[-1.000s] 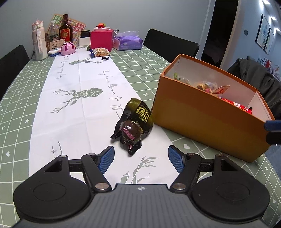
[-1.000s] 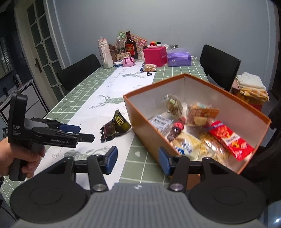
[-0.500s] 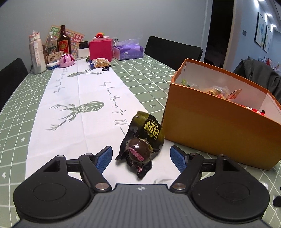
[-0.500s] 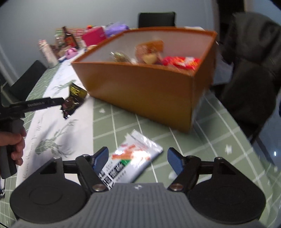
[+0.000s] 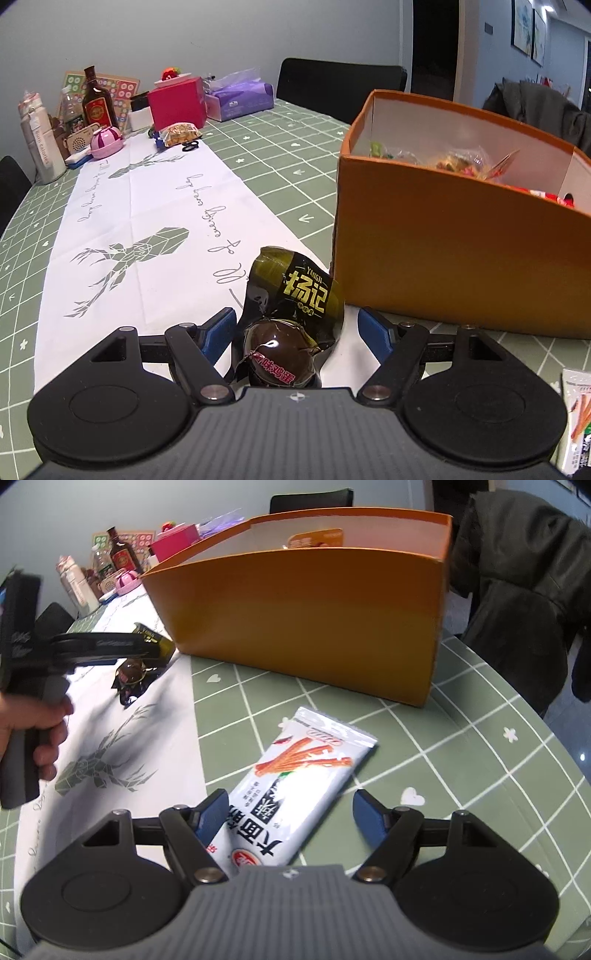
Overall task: Organize snacks
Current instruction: 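Grasp the dark chocolate snack with the left tool while the right tool approaches the spicy-strip packet, then grasp the white spicy-strip packet with the right tool while the left tool holds the chocolate snack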
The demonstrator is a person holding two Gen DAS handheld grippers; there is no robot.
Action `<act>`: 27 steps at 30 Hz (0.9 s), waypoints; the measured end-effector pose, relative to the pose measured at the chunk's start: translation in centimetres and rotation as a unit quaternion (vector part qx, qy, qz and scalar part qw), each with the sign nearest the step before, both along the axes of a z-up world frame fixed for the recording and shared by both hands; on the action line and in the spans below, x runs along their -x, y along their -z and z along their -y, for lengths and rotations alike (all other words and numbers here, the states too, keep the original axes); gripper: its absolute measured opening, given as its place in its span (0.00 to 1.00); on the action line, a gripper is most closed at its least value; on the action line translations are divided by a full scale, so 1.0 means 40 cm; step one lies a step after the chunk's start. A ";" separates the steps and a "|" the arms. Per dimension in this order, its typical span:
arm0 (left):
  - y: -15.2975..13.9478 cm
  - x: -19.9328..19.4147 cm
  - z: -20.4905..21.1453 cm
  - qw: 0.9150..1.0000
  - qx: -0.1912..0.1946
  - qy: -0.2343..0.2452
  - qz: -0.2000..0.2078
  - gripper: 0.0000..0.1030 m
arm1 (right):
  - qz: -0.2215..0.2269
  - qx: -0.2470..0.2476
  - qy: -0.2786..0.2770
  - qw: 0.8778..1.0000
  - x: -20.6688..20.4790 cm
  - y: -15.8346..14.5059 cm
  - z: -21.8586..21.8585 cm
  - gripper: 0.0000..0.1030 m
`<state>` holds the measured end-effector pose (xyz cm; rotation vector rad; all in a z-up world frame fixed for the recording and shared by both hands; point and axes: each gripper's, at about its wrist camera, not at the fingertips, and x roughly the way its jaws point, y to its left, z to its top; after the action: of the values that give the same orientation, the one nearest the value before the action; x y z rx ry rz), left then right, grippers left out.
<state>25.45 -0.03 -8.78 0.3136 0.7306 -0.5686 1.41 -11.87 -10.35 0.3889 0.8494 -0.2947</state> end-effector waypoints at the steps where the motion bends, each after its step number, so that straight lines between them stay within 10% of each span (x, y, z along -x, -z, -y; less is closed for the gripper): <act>1: 0.008 -0.005 0.004 1.000 -0.010 -0.003 -0.004 0.83 | 0.000 0.003 -0.002 1.000 -0.002 0.001 -0.002 0.72; 11: 0.027 0.037 -0.065 0.999 -0.004 -0.022 -0.037 0.58 | -0.002 0.041 -0.023 0.999 -0.018 0.008 -0.024 0.72; 23: 0.017 0.224 -0.185 0.998 0.027 -0.046 -0.043 0.58 | -0.004 0.070 -0.045 0.997 -0.027 0.010 -0.038 0.72; 27: 0.014 0.295 -0.198 0.997 0.034 -0.048 -0.044 0.58 | 0.012 0.101 -0.148 0.984 -0.047 0.009 -0.071 0.71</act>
<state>13.64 7.90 -9.32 0.1901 0.8047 -0.5183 3.28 -9.04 -10.71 0.0742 0.8327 -0.0989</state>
